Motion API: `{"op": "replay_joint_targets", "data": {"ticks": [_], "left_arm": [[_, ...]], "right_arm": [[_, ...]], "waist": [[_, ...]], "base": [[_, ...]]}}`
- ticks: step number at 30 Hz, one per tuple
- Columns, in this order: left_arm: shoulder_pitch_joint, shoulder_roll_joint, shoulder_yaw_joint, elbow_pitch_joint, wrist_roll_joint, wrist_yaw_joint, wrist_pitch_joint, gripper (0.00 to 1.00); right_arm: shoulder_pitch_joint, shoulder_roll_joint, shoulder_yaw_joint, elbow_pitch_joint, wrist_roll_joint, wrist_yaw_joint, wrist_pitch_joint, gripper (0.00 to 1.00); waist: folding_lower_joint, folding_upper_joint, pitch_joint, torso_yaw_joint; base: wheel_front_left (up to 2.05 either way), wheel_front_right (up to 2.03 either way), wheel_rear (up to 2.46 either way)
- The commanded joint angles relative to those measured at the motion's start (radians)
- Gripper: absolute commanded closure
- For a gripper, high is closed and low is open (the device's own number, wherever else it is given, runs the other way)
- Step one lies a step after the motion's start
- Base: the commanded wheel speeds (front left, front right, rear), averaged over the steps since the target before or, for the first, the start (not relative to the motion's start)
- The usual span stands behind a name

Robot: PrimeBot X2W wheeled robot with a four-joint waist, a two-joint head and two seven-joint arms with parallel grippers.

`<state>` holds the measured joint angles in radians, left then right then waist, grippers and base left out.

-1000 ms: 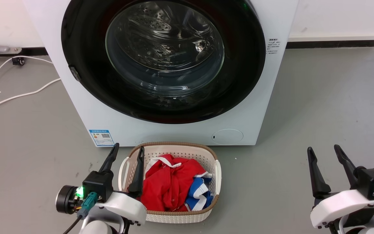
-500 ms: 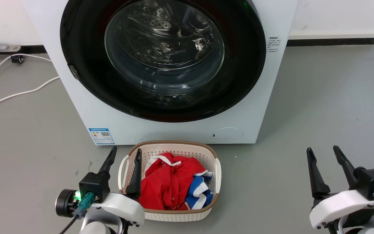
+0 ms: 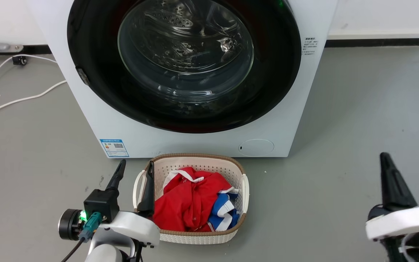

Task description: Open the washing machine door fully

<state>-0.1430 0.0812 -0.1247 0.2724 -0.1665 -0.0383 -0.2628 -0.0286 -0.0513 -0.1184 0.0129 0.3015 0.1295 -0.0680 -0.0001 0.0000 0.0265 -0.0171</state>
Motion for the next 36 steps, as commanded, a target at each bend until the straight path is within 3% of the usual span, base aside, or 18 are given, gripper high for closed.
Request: {"op": "replay_joint_targets", "data": {"ticks": [1, 3, 4, 6, 9, 14, 19, 26, 30, 36], "left_arm": [[-0.013, -0.004, 0.001, -0.004, 0.005, 0.003, -0.003, 0.00], [-0.015, -0.005, 0.002, -0.009, 0.006, 0.006, -0.003, 0.00], [-0.017, -0.007, 0.003, -0.011, 0.007, 0.008, -0.003, 0.00], [-0.024, -0.008, 0.004, -0.014, 0.010, 0.008, -0.003, 0.00], [-0.039, -0.011, 0.001, -0.021, 0.017, 0.007, -0.003, 0.00], [-0.068, -0.016, -0.006, -0.048, 0.024, 0.006, -0.003, 0.00], [-0.088, -0.022, -0.012, -0.081, 0.025, 0.012, -0.003, 0.00], [-0.122, -0.026, -0.021, -0.117, 0.037, 0.021, -0.003, 0.00], [-0.141, -0.028, -0.026, -0.139, 0.040, 0.024, -0.003, 0.00], [-0.172, -0.029, -0.034, -0.167, 0.041, 0.028, -0.003, 0.00]], "right_arm": [[-0.017, 0.001, -0.006, 0.009, 0.062, 0.002, -0.003, 1.00], [-0.032, 0.001, -0.037, 0.014, 0.123, 0.002, -0.012, 1.00], [-0.038, 0.001, -0.051, 0.034, 0.236, 0.002, -0.007, 1.00], [-0.055, 0.001, -0.080, 0.057, 0.316, 0.002, -0.008, 1.00], [-0.093, 0.001, -0.107, 0.099, 0.546, 0.002, 0.018, 1.00], [-0.178, 0.000, -0.167, 0.170, 0.943, 0.002, 0.099, 1.00], [-0.294, -0.002, -0.260, 0.277, 1.193, 0.002, 0.202, 1.00], [-0.500, -0.106, -0.299, 0.488, 1.321, 0.002, 0.320, 1.00], [-0.632, -0.185, -0.241, 0.598, 1.306, 0.002, 0.396, 1.00], [-0.830, -0.254, -0.137, 0.726, 1.258, 0.002, 0.503, 1.00]], "waist": [[0.0001, 0.0000, 0.004, 0.000], [0.0001, 0.0000, 0.011, 0.000], [0.0001, 0.0000, 0.015, 0.002], [0.0001, 0.0000, 0.024, 0.005], [0.0001, 0.0000, 0.046, 0.012], [0.0001, 0.0000, 0.098, 0.020], [0.0001, 0.0000, 0.145, 0.029], [0.0001, 0.0000, 0.212, 0.042], [0.0001, 0.0000, 0.250, 0.049], [0.0001, 0.0000, 0.311, 0.062]], "base": [[0.00, 0.00, 0.00], [0.00, 0.00, 0.00], [0.00, 0.00, 0.00], [0.00, 0.00, 0.00], [0.00, 0.00, 0.00], [0.00, 0.00, 0.00], [0.00, 0.00, 0.00], [0.00, 0.00, 0.00], [0.00, 0.00, 0.00], [0.00, 0.00, 0.00]]}}
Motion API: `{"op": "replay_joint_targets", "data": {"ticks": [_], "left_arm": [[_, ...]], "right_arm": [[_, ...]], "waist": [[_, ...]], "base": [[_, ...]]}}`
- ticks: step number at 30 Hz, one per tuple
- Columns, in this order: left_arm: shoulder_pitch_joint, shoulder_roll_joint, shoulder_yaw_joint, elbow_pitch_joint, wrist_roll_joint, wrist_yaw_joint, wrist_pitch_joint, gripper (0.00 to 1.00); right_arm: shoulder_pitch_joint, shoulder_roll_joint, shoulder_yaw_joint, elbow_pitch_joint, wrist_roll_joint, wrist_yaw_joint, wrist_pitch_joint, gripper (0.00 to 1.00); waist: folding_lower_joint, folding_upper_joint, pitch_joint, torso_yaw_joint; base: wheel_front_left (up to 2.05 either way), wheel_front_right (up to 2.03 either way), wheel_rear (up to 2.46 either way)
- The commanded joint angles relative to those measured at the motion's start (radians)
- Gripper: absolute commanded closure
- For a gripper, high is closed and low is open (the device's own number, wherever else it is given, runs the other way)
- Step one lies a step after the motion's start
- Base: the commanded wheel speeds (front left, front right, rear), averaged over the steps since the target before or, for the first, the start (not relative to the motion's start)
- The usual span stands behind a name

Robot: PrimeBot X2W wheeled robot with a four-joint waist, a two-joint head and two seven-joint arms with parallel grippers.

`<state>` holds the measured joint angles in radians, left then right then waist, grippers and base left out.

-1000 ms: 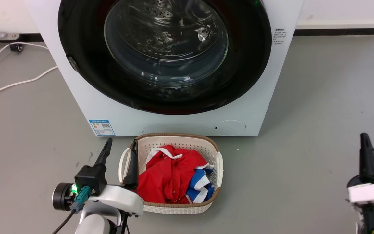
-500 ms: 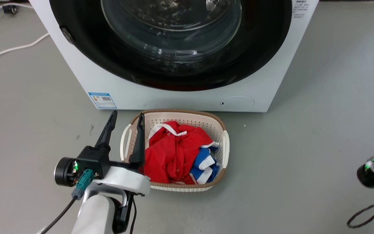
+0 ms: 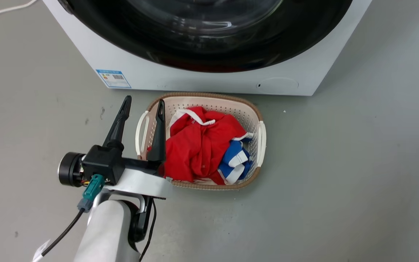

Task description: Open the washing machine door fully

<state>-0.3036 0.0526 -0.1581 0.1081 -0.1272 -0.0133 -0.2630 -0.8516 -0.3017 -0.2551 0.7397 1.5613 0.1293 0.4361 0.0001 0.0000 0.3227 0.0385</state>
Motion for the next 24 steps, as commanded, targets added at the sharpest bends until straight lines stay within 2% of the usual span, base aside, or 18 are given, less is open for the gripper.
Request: {"op": "replay_joint_targets", "data": {"ticks": [1, 11, 24], "left_arm": [[-0.017, -0.001, -0.003, -0.007, 0.001, 0.004, -0.003, 0.00], [-0.071, -0.002, -0.026, -0.039, -0.001, 0.020, -0.003, 0.00], [-0.112, -0.002, -0.067, -0.062, -0.011, 0.046, -0.003, 0.00]], "right_arm": [[-0.041, -0.015, 0.013, 0.020, -0.012, 0.003, 0.013, 1.00], [-0.354, -0.044, 0.142, 0.204, -0.128, 0.003, 0.114, 1.00], [-0.587, -0.022, 0.234, 0.304, -0.259, 0.003, 0.144, 1.00]], "waist": [[-0.0001, 0.0000, 0.026, 0.009], [-0.0001, 0.0000, 0.120, 0.030], [-0.0001, 0.0000, 0.191, 0.052]], "base": [[0.00, 0.00, 0.00], [0.00, 0.00, 0.00], [0.00, 0.00, 0.00]]}}
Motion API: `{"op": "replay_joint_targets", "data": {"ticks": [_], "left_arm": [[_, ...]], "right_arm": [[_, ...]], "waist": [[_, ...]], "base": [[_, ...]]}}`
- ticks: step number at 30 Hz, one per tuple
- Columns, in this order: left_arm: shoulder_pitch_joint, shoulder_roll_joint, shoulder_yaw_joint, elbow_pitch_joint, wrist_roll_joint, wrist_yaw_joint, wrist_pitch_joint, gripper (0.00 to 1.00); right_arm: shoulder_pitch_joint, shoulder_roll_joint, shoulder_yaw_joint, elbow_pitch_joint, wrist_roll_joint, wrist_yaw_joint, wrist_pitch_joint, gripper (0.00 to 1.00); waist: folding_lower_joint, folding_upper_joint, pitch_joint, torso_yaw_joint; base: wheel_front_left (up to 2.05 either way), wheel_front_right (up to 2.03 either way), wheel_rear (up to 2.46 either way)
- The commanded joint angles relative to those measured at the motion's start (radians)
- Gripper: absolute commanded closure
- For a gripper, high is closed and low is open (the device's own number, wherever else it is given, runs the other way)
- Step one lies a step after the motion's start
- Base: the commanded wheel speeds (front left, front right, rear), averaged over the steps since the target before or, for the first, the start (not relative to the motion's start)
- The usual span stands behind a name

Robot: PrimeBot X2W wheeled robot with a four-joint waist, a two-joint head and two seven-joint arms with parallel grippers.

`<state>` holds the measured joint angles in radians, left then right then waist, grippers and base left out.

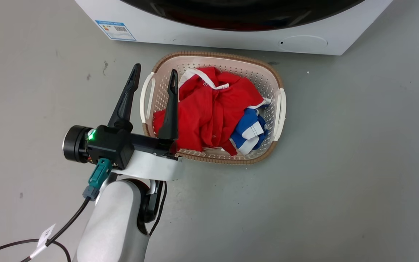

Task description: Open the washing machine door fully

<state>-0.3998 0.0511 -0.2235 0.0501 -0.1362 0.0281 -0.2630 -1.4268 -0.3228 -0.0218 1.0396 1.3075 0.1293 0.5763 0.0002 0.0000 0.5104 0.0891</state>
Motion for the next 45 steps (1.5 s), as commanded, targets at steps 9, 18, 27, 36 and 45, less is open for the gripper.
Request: {"op": "replay_joint_targets", "data": {"ticks": [9, 18, 27, 36, 45], "left_arm": [[-0.021, -0.001, -0.011, -0.005, -0.005, 0.015, -0.003, 0.00], [-0.017, -0.001, -0.013, 0.008, -0.010, 0.015, -0.003, 0.00], [0.048, -0.001, -0.008, 0.054, -0.025, -0.001, -0.003, 0.00], [0.125, -0.001, 0.003, 0.080, -0.025, -0.024, -0.003, 0.00], [0.198, -0.001, -0.007, 0.109, -0.034, -0.041, -0.003, 0.00]], "right_arm": [[-0.035, 0.018, 0.035, -0.009, -0.040, 0.003, 0.060, 1.00], [0.021, 0.025, 0.052, -0.042, -0.044, 0.003, 0.145, 1.00], [0.220, 0.050, 0.092, -0.165, -0.042, 0.003, 0.300, 1.00], [0.401, 0.087, 0.114, -0.309, -0.042, 0.003, 0.394, 1.00], [0.587, 0.143, 0.110, -0.449, -0.042, 0.003, 0.487, 1.00]], "waist": [[-0.0002, 0.0000, 0.019, 0.005], [-0.0002, 0.0000, -0.002, 0.000], [-0.0002, 0.0000, -0.124, -0.013], [-0.0002, 0.0000, -0.226, -0.008], [-0.0002, 0.0000, -0.320, 0.028]], "base": [[0.00, 0.00, 0.00], [0.00, 0.00, 0.00], [0.00, 0.00, 0.00], [0.00, 0.00, 0.00], [0.00, 0.00, 0.00]]}}
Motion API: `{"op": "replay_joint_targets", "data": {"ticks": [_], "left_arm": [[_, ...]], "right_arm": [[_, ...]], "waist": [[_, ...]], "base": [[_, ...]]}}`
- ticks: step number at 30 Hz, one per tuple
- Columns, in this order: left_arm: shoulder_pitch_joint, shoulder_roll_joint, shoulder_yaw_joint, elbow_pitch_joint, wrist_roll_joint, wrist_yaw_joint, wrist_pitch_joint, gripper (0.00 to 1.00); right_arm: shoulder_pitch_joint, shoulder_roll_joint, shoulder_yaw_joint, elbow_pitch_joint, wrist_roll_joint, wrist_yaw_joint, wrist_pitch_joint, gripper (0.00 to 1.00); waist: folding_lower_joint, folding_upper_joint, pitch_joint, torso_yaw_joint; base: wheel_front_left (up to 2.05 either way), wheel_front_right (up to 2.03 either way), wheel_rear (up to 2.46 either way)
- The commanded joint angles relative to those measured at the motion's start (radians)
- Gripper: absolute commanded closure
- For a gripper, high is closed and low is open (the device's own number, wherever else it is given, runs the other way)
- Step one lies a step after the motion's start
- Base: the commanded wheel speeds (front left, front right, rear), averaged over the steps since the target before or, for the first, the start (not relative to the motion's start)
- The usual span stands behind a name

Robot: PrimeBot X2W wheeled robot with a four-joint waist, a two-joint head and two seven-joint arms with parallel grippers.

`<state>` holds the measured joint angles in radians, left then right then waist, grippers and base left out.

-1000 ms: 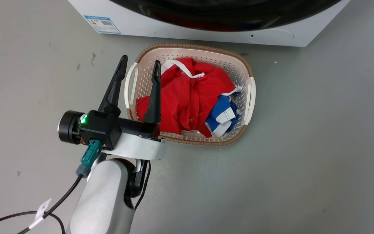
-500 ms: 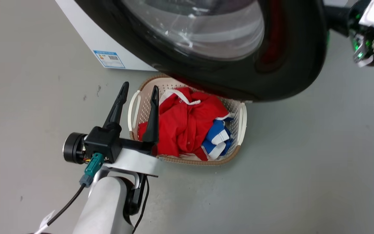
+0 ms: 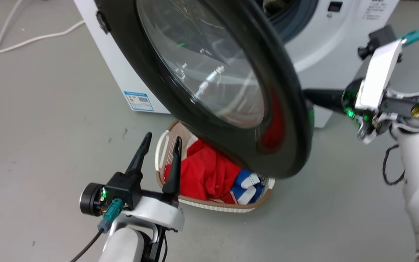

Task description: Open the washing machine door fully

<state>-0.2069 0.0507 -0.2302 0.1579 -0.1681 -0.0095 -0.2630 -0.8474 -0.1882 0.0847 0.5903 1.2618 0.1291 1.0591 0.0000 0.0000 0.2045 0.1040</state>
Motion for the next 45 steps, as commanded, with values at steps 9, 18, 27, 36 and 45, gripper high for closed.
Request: {"op": "replay_joint_targets", "data": {"ticks": [9, 18, 27, 36, 45], "left_arm": [[0.039, 0.000, -0.008, 0.011, -0.005, -0.012, -0.003, 0.00], [0.052, 0.000, -0.012, 0.021, -0.010, -0.011, -0.003, 0.00], [0.071, 0.002, 0.004, 0.038, -0.010, -0.018, -0.003, 0.00], [0.095, 0.013, 0.033, 0.044, -0.012, -0.024, -0.003, 0.00], [0.117, 0.024, 0.052, 0.051, -0.017, -0.028, -0.003, 0.00]], "right_arm": [[0.155, 0.088, -0.012, -0.130, -0.014, 0.003, 0.076, 1.00], [0.265, 0.131, -0.036, -0.235, -0.046, 0.003, 0.061, 1.00], [0.403, 0.138, -0.124, -0.297, -0.019, 0.003, -0.186, 1.00], [0.591, 0.138, -0.192, -0.344, 0.145, 0.003, -0.411, 0.41], [0.755, 0.138, -0.231, -0.448, 0.138, 0.003, -0.596, 0.00]], "waist": [[0.0000, 0.0000, -0.052, 0.058], [0.0000, 0.0000, -0.079, 0.058], [0.0000, 0.0000, -0.123, 0.011], [0.0000, 0.0000, -0.159, -0.050], [0.0000, 0.0000, -0.174, -0.095]], "base": [[0.00, 0.00, 0.00], [0.00, 0.00, 0.00], [0.00, 0.00, 0.00], [0.00, 0.00, 0.00], [0.00, 0.00, 0.00]]}}
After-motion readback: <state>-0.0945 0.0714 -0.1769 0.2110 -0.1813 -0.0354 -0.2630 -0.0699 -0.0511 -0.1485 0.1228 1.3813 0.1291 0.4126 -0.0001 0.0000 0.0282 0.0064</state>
